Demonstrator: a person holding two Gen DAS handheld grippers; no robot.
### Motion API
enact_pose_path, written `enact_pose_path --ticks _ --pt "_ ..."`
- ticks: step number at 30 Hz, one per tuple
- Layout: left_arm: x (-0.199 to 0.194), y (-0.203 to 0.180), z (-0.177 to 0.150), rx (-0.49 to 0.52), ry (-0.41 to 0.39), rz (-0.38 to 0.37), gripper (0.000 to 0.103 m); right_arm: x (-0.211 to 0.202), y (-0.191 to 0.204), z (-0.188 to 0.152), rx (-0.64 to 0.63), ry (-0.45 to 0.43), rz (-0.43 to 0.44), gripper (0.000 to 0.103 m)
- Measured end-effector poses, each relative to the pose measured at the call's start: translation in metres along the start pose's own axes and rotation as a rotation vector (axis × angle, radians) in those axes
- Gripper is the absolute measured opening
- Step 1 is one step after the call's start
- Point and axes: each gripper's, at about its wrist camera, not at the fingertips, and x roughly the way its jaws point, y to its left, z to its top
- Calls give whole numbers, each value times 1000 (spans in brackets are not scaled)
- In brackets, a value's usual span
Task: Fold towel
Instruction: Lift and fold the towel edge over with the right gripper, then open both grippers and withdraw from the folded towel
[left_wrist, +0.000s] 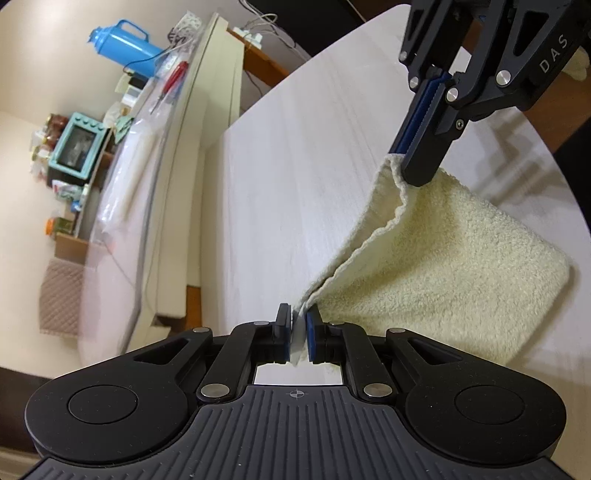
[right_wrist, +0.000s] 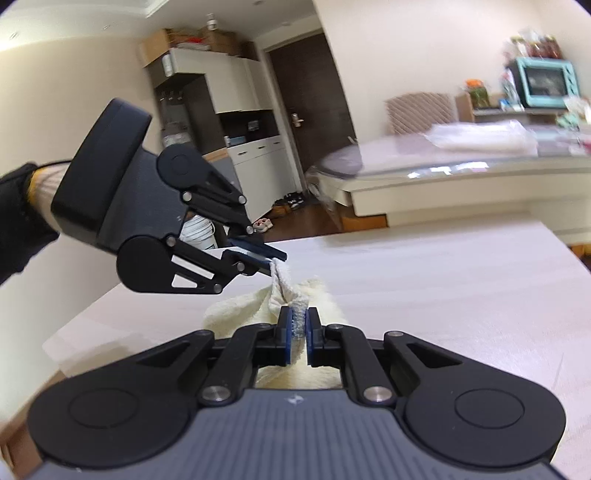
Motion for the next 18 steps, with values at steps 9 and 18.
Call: enact_pose_path --ticks 9,18 --pt "22 1 4 -71 -3 -27 20 -5 -16 -14 52 25 -41 10" --pt "19 25 -12 -289 2 -4 34 -14 -13 -10 -5 -22 -85 18"
